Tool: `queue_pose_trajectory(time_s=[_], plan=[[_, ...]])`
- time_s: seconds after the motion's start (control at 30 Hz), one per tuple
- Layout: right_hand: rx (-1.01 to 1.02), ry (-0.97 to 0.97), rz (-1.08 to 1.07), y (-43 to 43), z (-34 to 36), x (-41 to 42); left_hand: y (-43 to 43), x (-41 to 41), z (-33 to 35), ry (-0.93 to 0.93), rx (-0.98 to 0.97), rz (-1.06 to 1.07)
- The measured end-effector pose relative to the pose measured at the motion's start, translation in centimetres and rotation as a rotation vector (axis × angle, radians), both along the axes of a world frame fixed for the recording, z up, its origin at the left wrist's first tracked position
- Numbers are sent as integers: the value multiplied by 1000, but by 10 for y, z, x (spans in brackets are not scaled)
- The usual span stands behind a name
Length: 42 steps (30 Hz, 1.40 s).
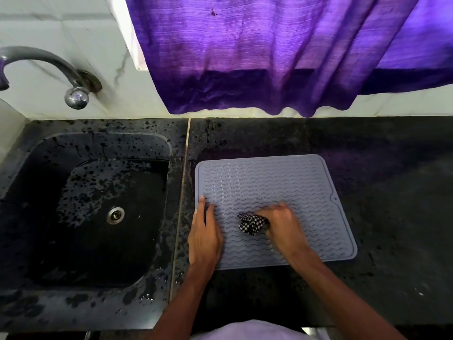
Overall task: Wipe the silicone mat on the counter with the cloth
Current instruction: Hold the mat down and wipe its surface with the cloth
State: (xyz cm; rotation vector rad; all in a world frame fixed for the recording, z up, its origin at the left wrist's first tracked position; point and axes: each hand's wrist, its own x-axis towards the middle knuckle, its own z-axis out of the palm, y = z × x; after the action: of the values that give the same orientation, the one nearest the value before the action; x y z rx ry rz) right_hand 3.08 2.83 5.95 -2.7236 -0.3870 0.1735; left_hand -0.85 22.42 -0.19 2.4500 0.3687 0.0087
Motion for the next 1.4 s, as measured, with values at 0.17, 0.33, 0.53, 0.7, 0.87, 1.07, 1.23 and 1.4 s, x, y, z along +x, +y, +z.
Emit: queue_pose_trajectory(time_s=[0.17,0.33,0.53,0.7,0.87,1.07,1.23,1.4], plan=[[35,26,14,-9,-10,0,2,-2,-2,-53,63,-42],[40,-6,-13,-27,-9,4,1,-2,-2,-56,68,-33],[41,-57,-70,-42,-13,9,2,-2,-4,-42,73,-31],[58,-27,-66,-54,-18,11,2,-2,-1,-45,63,-16],[93,-52,-117,-72,-13,9,3,-2,-5,-50,63,-22],[78,-58,-115,-83,-11,13,2,-3,-4,-86,77,-34],[76,-62,-111,-91,-17,14,2,-1,-9,-139,309,-205],[105,-87,-134,-100,-3,20,3,-2,-12,-99,368,-225]])
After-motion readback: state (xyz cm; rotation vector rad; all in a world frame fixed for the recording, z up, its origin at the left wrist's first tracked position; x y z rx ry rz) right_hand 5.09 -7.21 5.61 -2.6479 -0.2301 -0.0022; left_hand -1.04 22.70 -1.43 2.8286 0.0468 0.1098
